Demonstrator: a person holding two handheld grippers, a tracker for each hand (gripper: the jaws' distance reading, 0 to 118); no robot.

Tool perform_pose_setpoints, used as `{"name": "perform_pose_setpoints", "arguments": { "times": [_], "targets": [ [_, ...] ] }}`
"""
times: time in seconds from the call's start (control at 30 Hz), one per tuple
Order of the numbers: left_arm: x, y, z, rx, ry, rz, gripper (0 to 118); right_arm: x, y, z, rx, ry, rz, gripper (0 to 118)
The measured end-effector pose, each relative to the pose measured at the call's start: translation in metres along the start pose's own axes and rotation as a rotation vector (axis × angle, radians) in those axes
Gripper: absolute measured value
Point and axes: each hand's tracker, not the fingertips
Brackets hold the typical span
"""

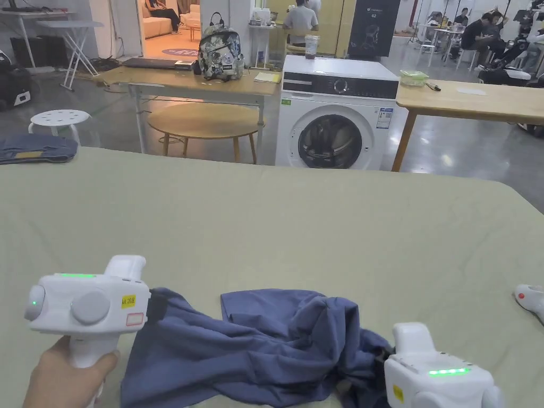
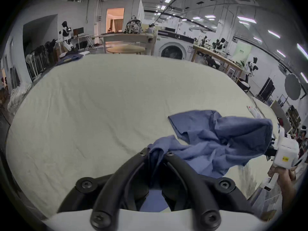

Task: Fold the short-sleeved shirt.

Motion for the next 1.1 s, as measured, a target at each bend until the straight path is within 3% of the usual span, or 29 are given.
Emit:
{"name": "perform_pose_setpoints", "arguments": {
  "times": [0.27, 0.53, 1.0, 1.1],
  "targets": [
    [-0.017, 0.061, 0.047, 0.136, 0.039, -0.017, 6, 0.038, 0.079, 0.046, 0.213, -0.116, 0.018, 3],
    [-0.052, 0.127, 0.083, 0.241, 0.109, -0.021, 6, 0.064, 0.154, 0.068, 0.318, -0.185, 0.029, 3],
    [-0.075, 0.214, 0.139, 0.35, 0.183, 0.024, 6, 0.093, 0.277, 0.088, 0.455, -0.264, -0.038, 3],
    [-0.072, 0.232, 0.144, 0.365, 0.191, 0.018, 5, 0.091, 0.297, 0.089, 0.48, -0.277, -0.017, 3]
  ]
}}
